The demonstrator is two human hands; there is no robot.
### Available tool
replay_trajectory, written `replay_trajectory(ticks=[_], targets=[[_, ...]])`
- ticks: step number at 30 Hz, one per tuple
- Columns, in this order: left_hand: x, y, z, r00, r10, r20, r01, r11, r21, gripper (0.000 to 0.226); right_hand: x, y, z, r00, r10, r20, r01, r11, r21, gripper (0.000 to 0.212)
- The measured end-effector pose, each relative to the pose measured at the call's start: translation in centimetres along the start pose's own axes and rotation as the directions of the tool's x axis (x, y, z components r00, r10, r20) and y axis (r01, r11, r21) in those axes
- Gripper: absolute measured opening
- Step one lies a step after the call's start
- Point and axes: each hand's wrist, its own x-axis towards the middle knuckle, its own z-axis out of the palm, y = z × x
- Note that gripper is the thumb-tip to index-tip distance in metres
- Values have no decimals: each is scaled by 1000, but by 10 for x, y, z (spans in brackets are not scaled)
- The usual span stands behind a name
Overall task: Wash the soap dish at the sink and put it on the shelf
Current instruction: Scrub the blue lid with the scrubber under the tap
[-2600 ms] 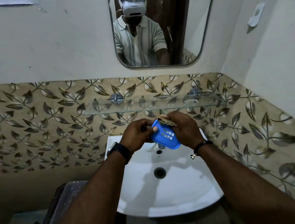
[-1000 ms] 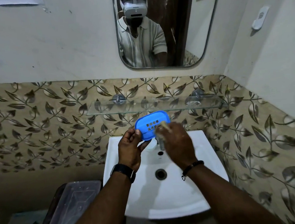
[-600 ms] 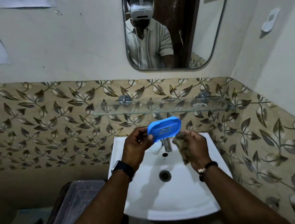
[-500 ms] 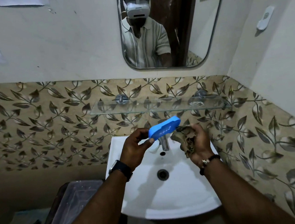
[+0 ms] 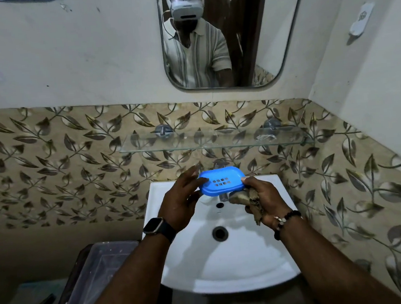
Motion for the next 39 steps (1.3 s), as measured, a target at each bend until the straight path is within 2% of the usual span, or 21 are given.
replay_trajectory(ticks=[2,3,4,6,8,10,12,14,17,20,22,23,25,28,33,35,37,39], targets=[[-2,4,5,985,-174,-9,171,973,-158,44,0,7,3,1000,-26,-14,26,1000,-3,17],[-4,7,9,949,-315,-2,300,904,-305,46,0,10,5,999,-37,-25,37,999,-7,18],[-5,11,11,882,-472,12,418,768,-486,45,-1,13,6,999,-45,-30,44,999,-11,20],[-6,16,13,739,-669,82,503,466,-728,36,-1,20,8,998,-53,-17,53,999,-15,24],[-8,19,14,693,-713,104,527,402,-749,24,-1,25,9,998,-64,-3,64,998,-27,26],[-8,21,16,667,-731,142,548,353,-759,27,0,28,8,997,-71,4,71,997,-42,29],[-5,22,17,605,-771,199,533,206,-821,30,0,29,6,997,-77,13,78,997,-29,28],[-2,23,16,563,-791,241,514,106,-851,32,1,31,3,996,-86,23,86,996,-13,26],[2,25,18,543,-804,240,492,73,-867,32,4,36,-5,995,-96,12,96,995,-26,26],[3,29,25,539,-811,226,480,75,-874,32,22,39,-28,986,-53,-158,53,999,-4,26],[2,30,32,545,-808,226,483,82,-872,33,37,36,-50,958,-18,-288,16,1000,-10,14],[2,30,35,547,-805,232,489,83,-868,34,45,33,-61,943,-5,-332,-4,1000,-26,8],[1,30,41,550,-799,242,505,87,-859,35,58,26,-79,927,15,-376,-35,998,-48,12],[3,29,52,551,-792,261,517,80,-852,36,80,16,-101,924,11,-383,-43,996,-76,20],[5,23,71,564,-775,283,525,73,-848,34,123,14,-126,939,-11,-343,-31,993,-116,20],[4,20,78,567,-773,285,523,70,-850,36,141,15,-132,953,-15,-303,-47,979,-197,24],[2,18,82,570,-771,284,526,77,-847,37,157,16,-136,945,-14,-327,-83,956,-280,30],[0,16,86,571,-772,280,530,87,-843,42,173,19,-139,958,-1,-287,-73,966,-249,32]])
